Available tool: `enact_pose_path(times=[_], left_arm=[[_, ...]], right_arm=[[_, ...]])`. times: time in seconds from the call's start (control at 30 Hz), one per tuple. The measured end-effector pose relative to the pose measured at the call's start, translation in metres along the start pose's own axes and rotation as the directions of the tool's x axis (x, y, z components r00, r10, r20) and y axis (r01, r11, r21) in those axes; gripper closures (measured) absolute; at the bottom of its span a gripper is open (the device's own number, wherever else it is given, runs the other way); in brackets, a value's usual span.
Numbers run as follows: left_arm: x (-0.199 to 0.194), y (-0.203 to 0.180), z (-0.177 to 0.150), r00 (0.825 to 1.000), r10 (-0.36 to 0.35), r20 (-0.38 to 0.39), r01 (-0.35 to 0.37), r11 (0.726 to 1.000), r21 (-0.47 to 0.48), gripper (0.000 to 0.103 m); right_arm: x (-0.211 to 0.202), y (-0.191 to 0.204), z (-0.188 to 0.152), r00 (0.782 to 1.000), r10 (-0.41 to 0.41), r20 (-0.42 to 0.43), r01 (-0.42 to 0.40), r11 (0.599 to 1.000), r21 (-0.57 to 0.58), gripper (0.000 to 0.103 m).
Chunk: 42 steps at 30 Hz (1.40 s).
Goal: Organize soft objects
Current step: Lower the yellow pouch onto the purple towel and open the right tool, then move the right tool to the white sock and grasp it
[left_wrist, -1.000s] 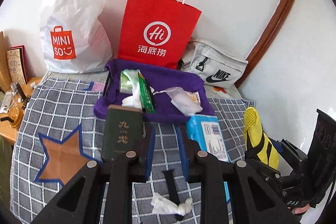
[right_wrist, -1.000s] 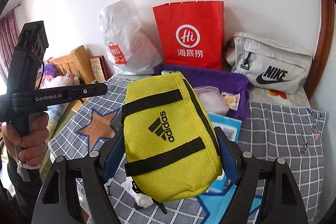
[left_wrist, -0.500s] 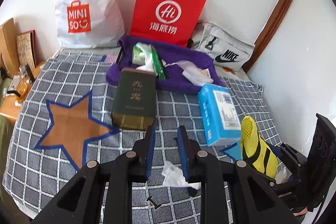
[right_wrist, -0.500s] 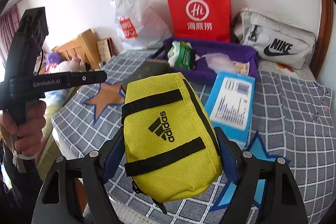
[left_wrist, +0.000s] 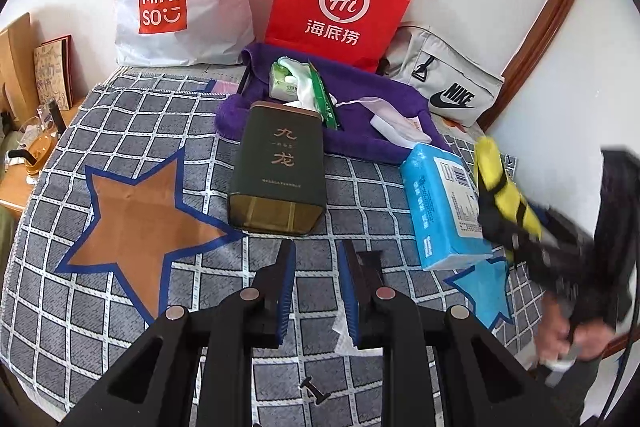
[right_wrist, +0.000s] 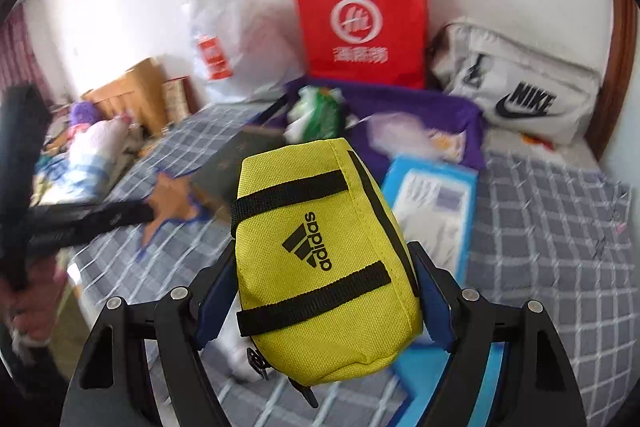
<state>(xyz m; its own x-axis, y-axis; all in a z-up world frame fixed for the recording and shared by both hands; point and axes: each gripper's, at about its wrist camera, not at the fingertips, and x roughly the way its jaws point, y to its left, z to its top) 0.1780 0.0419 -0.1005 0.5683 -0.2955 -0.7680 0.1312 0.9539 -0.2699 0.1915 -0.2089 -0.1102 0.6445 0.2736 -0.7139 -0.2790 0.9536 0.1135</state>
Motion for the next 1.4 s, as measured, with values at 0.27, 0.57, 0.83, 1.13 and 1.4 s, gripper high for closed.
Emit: enact_pose_path(times=[0.27, 0.57, 0.83, 1.13, 1.4], left_arm=[[0.021, 0.009, 0.015, 0.998, 0.057, -0.008, -0.057, 0.998, 0.008, 0.082], [0.031, 0.014, 0.03, 0.997, 0.074, -0.012, -0.074, 0.997, -0.011, 0.082], [0.034, 0.024, 0.03, 0.998, 0.054, -0.016, -0.055, 0.997, -0.057, 0.082], [0.032, 0.022, 0.029, 0.999, 0.043, -0.023, -0.044, 0.997, -0.062, 0.082], [0.01, 0.01, 0.017, 0.999, 0.039, -0.006, -0.039, 0.998, -0.042, 0.082]], right_arm=[[0.071, -0.037, 0.076, 0.997, -0.072, -0.01, 0.072, 0.997, 0.016, 0.024], [0.149, -0.054, 0.108, 0.991, -0.087, -0.105, 0.083, 0.996, -0.042, 0.024], [0.175, -0.069, 0.11, 0.983, -0.064, -0.173, 0.062, 0.998, -0.02, 0.013], [0.161, -0.074, 0.119, 0.986, -0.069, -0.154, 0.071, 0.997, 0.006, 0.011], [0.106, -0.052, 0.109, 0.994, -0.049, -0.101, 0.048, 0.999, -0.011, 0.011]])
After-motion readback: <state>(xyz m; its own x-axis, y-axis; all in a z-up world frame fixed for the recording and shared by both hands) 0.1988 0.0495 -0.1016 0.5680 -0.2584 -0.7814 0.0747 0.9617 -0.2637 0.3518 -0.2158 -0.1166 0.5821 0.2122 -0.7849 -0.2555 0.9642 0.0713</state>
